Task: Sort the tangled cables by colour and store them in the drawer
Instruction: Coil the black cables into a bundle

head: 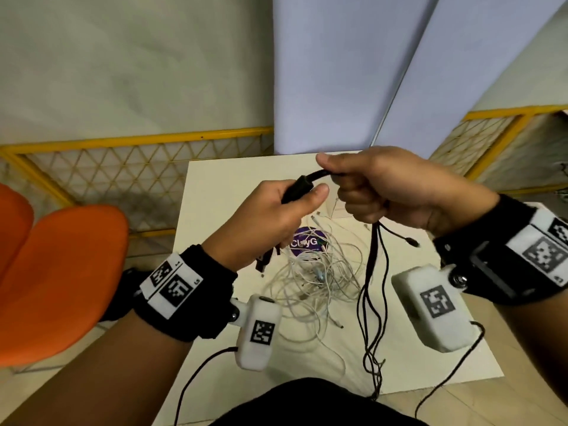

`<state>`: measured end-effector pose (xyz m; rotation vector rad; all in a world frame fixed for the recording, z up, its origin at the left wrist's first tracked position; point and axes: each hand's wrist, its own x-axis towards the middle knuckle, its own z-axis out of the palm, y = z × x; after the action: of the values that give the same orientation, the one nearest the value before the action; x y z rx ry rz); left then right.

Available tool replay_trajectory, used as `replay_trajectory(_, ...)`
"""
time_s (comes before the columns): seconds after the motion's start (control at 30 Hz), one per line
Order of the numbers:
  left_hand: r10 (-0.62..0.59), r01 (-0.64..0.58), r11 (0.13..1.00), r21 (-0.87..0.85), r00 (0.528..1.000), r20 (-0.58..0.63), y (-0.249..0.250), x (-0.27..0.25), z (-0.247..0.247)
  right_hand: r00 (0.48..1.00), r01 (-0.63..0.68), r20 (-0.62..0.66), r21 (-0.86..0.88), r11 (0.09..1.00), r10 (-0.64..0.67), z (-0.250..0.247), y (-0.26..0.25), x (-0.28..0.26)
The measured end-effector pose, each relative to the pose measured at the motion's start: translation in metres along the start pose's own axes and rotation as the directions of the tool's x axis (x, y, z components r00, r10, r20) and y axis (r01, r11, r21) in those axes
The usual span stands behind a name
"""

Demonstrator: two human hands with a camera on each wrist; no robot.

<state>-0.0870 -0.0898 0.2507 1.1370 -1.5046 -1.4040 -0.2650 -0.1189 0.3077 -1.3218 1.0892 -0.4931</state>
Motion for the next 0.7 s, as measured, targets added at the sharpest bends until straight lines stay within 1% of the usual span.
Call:
replay_trajectory(0.1,0.021,-0.026,0.989,-0.148,0.999,-0.039,0.0,0.0,0.013,0.998,0.057,-0.053,0.229,0.972,-0.046,0.013,-0.002,0.004)
replay_trajectory(0.2,0.023,-0.054,0.97,-0.236,0.991,-0.133,0.006,0.003,0.03,0.994,0.11,-0.04,0.44,0.891,-0.102,0.021,-0.005,0.011)
replay_trajectory(0.27,0.01,-0.055,0.967,-0.25,0.984,-0.178,0.012,0.005,0.036,0.991,0.126,-0.031,0.517,0.846,-0.129,0.021,-0.006,0.016)
replay_trajectory(0.3,0.001,-0.052,0.965,-0.258,0.98,-0.197,0.014,0.006,0.037,0.991,0.127,-0.026,0.528,0.84,-0.134,0.02,-0.006,0.018)
replay_trajectory(0.37,-0.027,-0.041,0.954,-0.296,0.975,-0.221,0.019,0.008,0.035,0.991,0.118,-0.005,0.504,0.856,-0.134,0.014,-0.006,0.019)
replay_trajectory(0.43,-0.047,-0.026,0.945,-0.326,0.975,-0.215,0.022,0.009,0.031,0.993,0.1,0.007,0.439,0.893,-0.115,0.005,-0.008,0.016)
replay_trajectory(0.53,-0.034,-0.048,0.944,-0.326,0.969,-0.243,0.028,0.009,0.033,0.992,0.125,-0.015,0.333,0.935,-0.127,-0.002,-0.01,0.01)
replay_trajectory(0.6,-0.035,-0.069,0.944,-0.324,0.952,-0.304,0.032,0.011,0.039,0.981,0.192,-0.073,0.264,0.945,-0.178,0.001,-0.009,0.009)
replay_trajectory(0.67,-0.033,-0.085,0.952,-0.295,0.926,-0.375,0.036,0.013,0.047,0.955,0.277,-0.155,0.163,0.947,-0.252,0.005,-0.007,0.007)
replay_trajectory(0.7,-0.032,-0.085,0.958,-0.274,0.918,-0.396,0.037,0.014,0.05,0.942,0.297,-0.197,0.103,0.949,-0.273,0.007,-0.007,0.005)
